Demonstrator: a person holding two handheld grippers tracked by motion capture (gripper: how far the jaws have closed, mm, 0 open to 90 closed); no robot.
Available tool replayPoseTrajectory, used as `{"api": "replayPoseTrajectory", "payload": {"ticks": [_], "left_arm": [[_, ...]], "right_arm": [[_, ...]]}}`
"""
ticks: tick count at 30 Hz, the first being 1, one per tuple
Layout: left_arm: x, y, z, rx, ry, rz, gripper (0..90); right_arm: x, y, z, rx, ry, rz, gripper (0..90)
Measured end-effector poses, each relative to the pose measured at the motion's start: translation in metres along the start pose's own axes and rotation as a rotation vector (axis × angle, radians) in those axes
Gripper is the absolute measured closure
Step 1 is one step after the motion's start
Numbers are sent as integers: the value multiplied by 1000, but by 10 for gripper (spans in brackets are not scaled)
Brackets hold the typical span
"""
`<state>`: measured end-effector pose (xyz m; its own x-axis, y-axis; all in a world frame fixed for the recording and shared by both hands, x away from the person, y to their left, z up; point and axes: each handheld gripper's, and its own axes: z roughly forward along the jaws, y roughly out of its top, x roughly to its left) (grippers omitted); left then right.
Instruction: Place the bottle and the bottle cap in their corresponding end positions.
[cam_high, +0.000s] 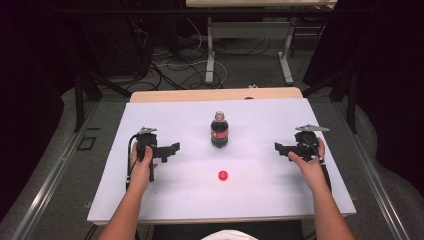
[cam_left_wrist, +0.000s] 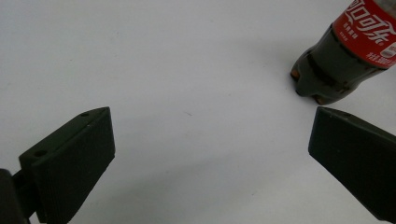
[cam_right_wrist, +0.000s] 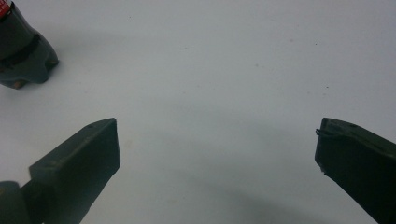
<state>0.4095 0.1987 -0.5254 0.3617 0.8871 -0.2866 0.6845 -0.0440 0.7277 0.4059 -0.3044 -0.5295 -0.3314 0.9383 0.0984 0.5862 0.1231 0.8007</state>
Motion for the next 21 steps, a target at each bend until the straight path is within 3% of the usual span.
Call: {"api": "replayPoseTrajectory", "payload": {"ticks": [8,10,19,21], "left_arm": [[4,-1,1,-6,13,-18,5],[6,-1,-1,11,6,-11,6],[7,-1,-1,-9,16,-31,5],[8,-1,-2,-10,15,-29,5]], "right_arm": [[-7,-5,-4,-5,-29,31,0],[-8,-5,-5,-2,-23,44,0],[-8,-6,-5,-3,-22,34,0],[-7,-6,-4,5,-20,51,0]]}}
